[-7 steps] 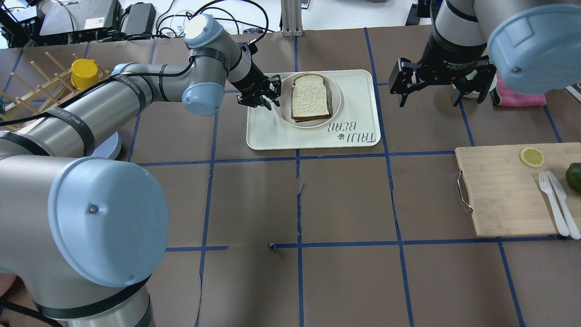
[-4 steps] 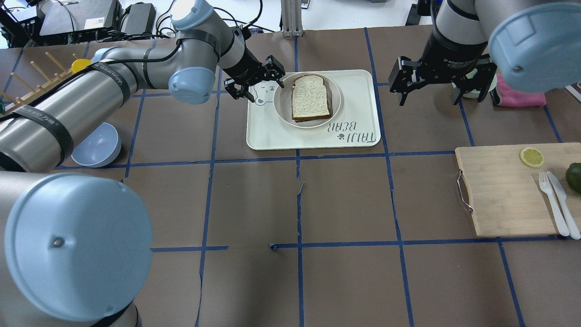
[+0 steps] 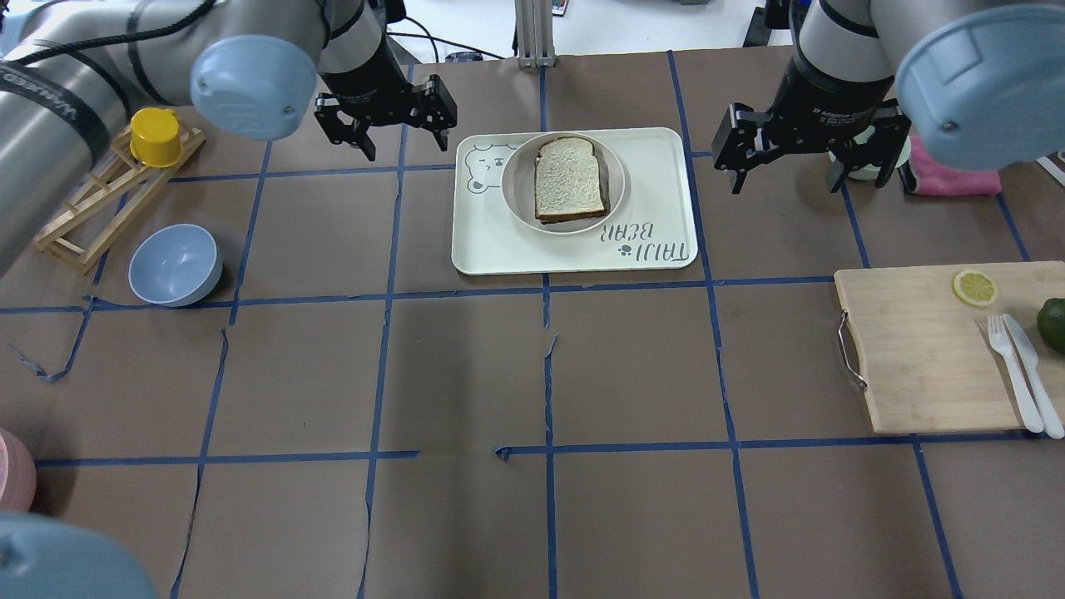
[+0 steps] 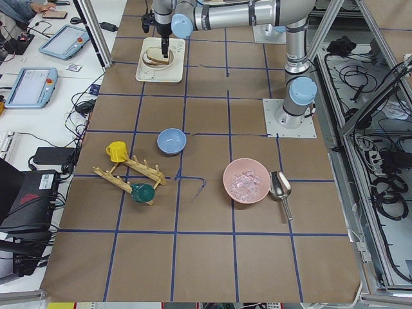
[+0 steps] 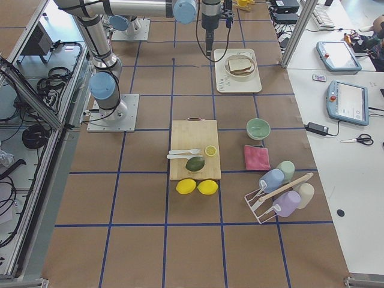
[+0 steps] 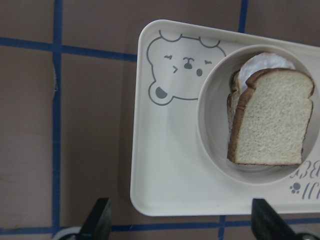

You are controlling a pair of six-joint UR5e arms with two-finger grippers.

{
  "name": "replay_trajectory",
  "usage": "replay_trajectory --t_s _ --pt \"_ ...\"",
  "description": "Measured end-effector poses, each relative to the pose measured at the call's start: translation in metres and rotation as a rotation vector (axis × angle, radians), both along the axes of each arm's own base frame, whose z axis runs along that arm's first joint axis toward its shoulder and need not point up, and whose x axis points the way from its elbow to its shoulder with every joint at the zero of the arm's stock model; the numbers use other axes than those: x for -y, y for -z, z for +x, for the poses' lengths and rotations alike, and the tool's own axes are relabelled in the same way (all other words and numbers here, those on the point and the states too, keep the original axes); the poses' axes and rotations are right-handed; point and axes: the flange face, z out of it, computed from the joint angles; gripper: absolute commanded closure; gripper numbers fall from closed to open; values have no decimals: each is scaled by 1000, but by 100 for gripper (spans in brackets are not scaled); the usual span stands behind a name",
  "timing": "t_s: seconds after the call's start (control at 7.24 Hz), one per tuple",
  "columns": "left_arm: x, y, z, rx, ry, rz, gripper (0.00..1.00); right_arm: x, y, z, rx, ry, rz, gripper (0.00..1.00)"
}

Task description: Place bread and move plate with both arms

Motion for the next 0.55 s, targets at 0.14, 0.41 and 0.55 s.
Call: replay_trajectory --t_s 0.14,0.41,0.55 --pt "-28 -30 10 40 6 31 0 0 0 0 0 0 0 0" --pt "-69 -61 27 68 -2 52 1 0 0 0 0 0 -1 0" --pt "-83 -64 33 72 11 50 0 0 -1 0 1 0 -3 0"
